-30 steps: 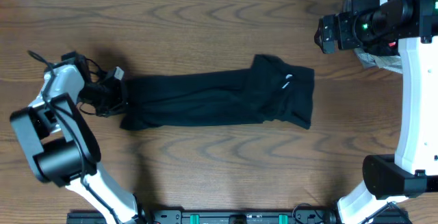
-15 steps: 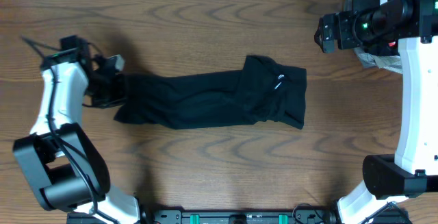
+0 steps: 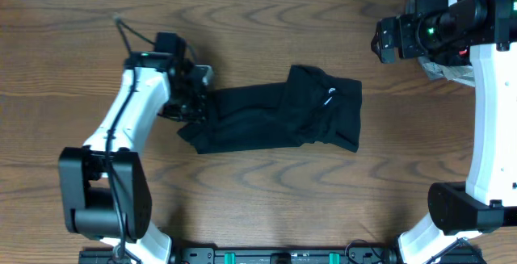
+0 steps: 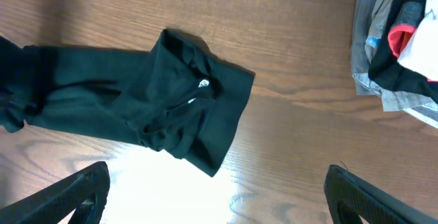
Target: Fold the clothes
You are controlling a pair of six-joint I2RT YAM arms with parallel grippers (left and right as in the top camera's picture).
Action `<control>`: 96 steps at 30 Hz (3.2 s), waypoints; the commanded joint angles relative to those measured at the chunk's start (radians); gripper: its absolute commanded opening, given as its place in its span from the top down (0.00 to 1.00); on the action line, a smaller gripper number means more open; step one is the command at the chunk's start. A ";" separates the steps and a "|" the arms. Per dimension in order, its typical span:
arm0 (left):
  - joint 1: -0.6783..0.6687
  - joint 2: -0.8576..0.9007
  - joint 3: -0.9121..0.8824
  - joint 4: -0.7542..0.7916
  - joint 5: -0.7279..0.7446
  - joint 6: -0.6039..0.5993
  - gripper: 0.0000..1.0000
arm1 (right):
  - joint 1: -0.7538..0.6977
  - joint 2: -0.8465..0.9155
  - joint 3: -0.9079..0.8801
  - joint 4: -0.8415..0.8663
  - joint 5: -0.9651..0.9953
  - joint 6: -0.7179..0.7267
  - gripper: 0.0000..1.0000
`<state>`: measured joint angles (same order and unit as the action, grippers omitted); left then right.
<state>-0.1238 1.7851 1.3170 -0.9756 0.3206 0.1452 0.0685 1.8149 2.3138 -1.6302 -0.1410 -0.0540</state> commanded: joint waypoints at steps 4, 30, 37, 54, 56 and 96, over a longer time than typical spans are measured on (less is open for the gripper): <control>-0.068 0.039 0.016 0.018 -0.072 -0.042 0.94 | -0.008 0.004 -0.006 -0.009 0.002 0.015 0.02; -0.138 0.076 0.016 0.127 -0.019 -0.143 0.94 | -0.008 0.005 -0.006 -0.003 0.002 0.016 0.02; -0.178 0.076 0.016 0.148 -0.019 -0.148 0.94 | -0.008 0.005 -0.006 -0.005 0.002 0.016 0.02; -0.177 0.063 0.100 0.047 -0.018 -0.177 0.12 | -0.008 0.005 -0.006 -0.004 -0.005 0.016 0.02; -0.162 0.045 0.129 0.008 -0.029 -0.176 0.12 | -0.008 0.005 -0.006 -0.004 -0.005 0.016 0.02; -0.173 0.095 0.008 0.041 -0.357 -0.410 0.91 | -0.008 0.005 -0.006 -0.005 -0.024 0.016 0.02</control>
<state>-0.2863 1.8633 1.3315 -0.9344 -0.0216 -0.2394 0.0685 1.8149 2.3119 -1.6348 -0.1524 -0.0513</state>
